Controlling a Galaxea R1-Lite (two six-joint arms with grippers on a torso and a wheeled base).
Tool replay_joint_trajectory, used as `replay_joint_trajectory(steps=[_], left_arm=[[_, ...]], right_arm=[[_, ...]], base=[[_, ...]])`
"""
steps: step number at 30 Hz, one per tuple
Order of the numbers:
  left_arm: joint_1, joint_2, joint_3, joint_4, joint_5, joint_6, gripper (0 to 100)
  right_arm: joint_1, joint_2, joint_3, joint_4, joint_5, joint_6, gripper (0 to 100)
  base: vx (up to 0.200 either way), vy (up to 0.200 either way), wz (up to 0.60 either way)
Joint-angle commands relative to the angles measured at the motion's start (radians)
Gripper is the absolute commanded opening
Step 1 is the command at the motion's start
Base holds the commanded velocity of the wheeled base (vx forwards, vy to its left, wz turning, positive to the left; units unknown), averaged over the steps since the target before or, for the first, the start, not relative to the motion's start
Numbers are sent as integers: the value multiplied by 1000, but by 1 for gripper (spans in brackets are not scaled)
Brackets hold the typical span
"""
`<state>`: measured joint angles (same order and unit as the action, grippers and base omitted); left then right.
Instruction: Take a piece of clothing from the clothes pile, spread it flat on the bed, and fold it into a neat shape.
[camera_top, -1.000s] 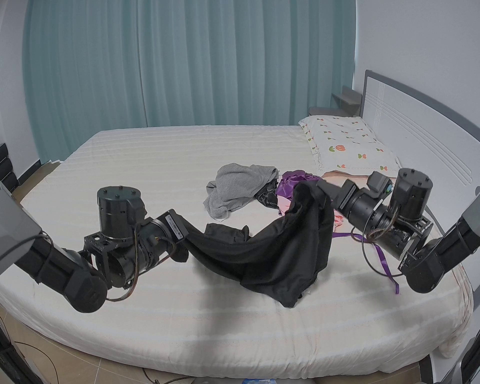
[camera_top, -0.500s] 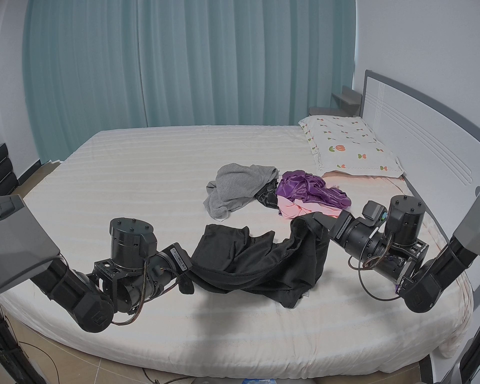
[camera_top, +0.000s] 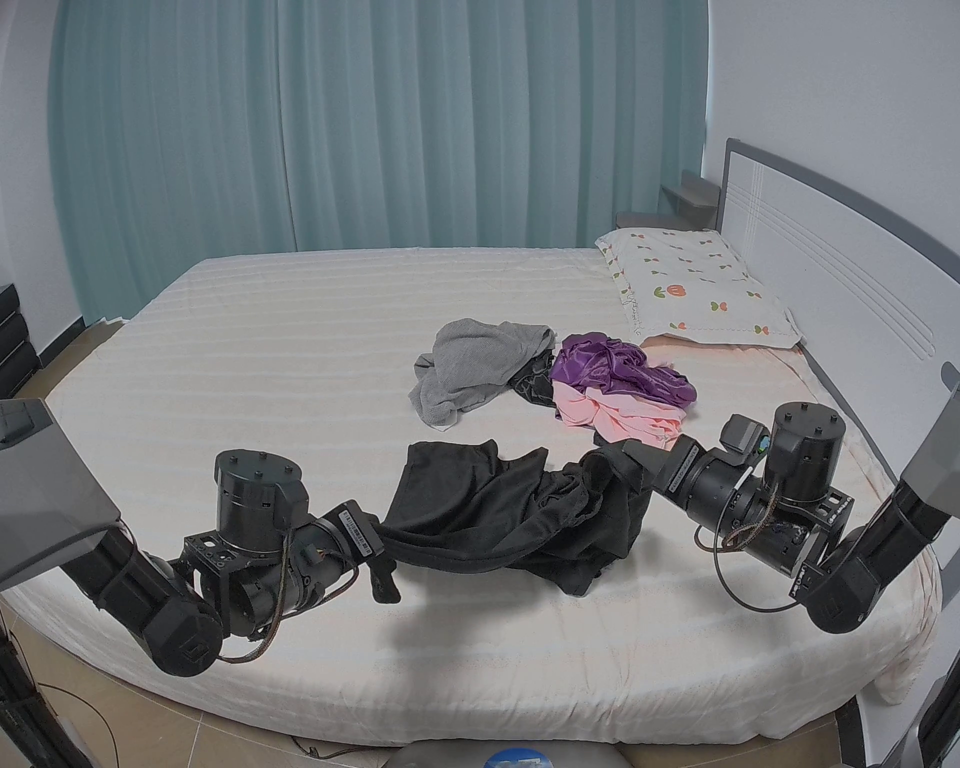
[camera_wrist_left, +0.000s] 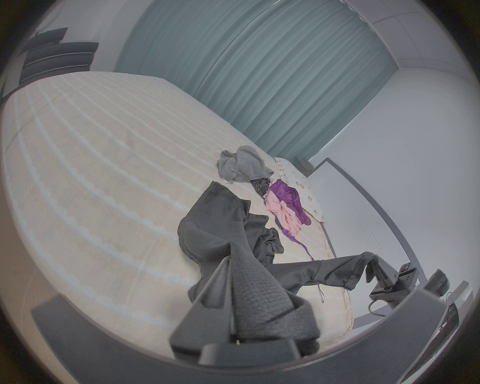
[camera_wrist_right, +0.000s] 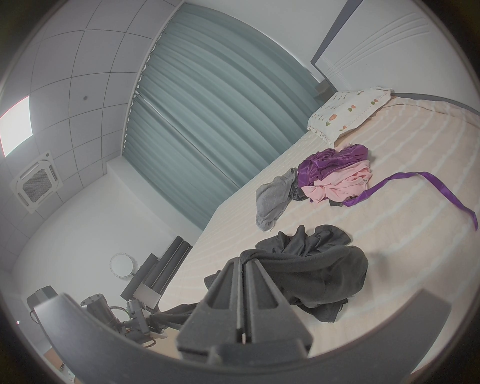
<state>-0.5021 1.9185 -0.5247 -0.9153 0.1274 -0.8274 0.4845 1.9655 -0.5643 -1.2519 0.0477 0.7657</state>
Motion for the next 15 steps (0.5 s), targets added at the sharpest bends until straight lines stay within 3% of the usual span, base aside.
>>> replay_joint_trajectory(steps=[1,4,15], left_arm=[[1,-1,14,-28,0,2,0],[1,-1,14,-39,0,1,0],[14,-7,11,-40,-5,4,0]], right_arm=[[2,1,3,0,1,0,0],[6,1,3,0,0,0,0],[16,-5,10,-1,-9,1,0]], base=[[0,0,0],[0,0,0],[0,200,0]])
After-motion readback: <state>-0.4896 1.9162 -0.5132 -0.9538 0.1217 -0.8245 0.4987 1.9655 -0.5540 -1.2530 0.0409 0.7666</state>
